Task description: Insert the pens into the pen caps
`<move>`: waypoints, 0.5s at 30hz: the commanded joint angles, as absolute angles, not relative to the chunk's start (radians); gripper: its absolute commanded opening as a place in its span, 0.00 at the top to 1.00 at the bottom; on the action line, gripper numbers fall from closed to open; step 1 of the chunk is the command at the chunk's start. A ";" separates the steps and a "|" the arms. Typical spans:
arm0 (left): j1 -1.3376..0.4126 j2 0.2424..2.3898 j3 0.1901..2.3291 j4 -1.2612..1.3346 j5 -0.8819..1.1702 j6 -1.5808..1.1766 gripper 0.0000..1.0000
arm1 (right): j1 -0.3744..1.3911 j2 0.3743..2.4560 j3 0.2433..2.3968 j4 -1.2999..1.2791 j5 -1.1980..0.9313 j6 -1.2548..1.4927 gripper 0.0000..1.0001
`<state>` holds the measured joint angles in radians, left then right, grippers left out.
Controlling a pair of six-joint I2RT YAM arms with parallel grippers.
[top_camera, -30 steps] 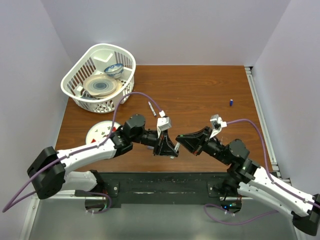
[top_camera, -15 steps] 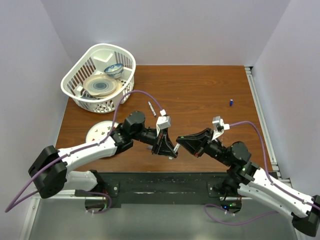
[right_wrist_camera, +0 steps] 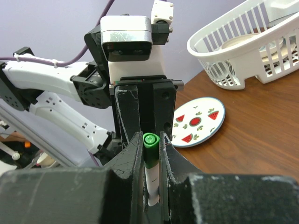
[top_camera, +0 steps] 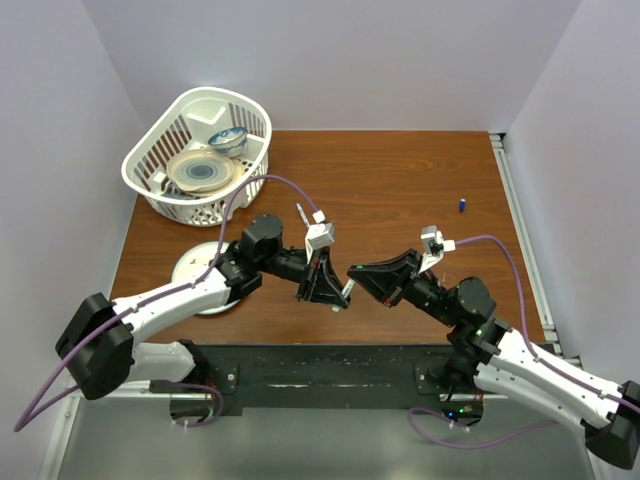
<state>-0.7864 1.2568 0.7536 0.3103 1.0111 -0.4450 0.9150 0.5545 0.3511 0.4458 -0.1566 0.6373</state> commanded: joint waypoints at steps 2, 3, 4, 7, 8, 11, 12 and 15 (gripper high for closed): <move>-0.695 1.241 0.940 0.595 0.765 -0.456 1.00 | 0.982 0.647 0.265 0.146 -0.505 0.704 1.00; -0.692 1.244 0.945 0.588 0.767 -0.451 1.00 | 0.985 0.646 0.264 0.141 -0.508 0.704 1.00; -0.681 1.250 0.951 0.574 0.764 -0.445 1.00 | 0.986 0.643 0.259 0.135 -0.509 0.704 1.00; -0.663 1.269 0.983 0.566 0.765 -0.449 1.00 | 0.992 0.634 0.253 0.120 -0.503 0.706 1.00; -0.661 1.275 0.991 0.563 0.767 -0.451 1.00 | 0.994 0.634 0.256 0.108 -0.499 0.706 1.00; -0.660 1.301 1.009 0.563 0.791 -0.463 1.00 | 0.994 0.624 0.287 0.086 -0.445 0.722 1.00; -0.661 1.305 1.009 0.563 0.802 -0.474 1.00 | 0.994 0.620 0.302 0.084 -0.419 0.730 1.00; -0.661 1.316 0.979 0.560 0.815 -0.482 1.00 | 0.994 0.624 0.431 0.023 -0.264 0.736 1.00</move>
